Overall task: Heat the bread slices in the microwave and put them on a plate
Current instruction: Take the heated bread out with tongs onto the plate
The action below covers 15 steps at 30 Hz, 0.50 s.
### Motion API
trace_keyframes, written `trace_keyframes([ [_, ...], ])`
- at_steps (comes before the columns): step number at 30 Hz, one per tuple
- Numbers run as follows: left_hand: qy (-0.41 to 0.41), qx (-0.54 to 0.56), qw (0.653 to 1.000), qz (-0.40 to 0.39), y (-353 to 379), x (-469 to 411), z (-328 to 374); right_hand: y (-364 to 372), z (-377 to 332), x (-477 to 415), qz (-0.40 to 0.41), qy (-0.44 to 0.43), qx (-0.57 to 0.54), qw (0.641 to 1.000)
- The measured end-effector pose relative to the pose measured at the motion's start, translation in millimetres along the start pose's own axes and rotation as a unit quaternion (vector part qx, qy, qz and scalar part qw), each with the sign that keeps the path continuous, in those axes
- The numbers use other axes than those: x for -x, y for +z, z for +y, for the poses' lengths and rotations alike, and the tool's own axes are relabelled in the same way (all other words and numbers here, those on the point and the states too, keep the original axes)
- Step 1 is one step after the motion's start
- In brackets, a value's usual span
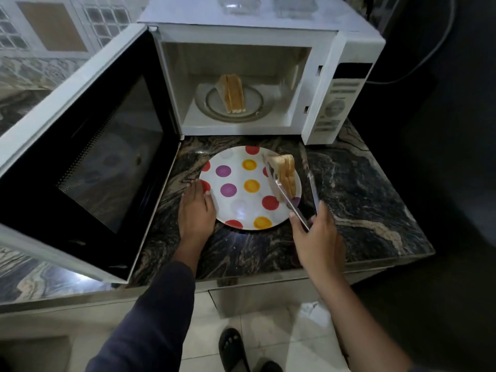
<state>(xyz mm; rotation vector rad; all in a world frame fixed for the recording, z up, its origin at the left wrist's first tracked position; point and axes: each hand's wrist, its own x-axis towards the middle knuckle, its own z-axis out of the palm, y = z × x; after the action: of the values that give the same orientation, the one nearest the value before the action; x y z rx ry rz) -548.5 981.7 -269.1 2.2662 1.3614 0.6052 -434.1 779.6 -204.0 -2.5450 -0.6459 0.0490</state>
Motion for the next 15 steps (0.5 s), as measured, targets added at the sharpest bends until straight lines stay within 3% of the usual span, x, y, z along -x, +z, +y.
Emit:
trace_keyframes([
  [3,0.000,0.007,1.000,0.000,1,2,1,-7,-34,-27,0.012,-0.022,-0.033,0.999],
  [10,0.000,-0.007,1.000,-0.006,4,1,1,18,-127,-122,-0.086,0.011,-0.082,0.993],
  [15,0.007,0.008,1.000,0.002,4,-2,2,43,-174,-168,-0.109,0.032,-0.097,0.989],
])
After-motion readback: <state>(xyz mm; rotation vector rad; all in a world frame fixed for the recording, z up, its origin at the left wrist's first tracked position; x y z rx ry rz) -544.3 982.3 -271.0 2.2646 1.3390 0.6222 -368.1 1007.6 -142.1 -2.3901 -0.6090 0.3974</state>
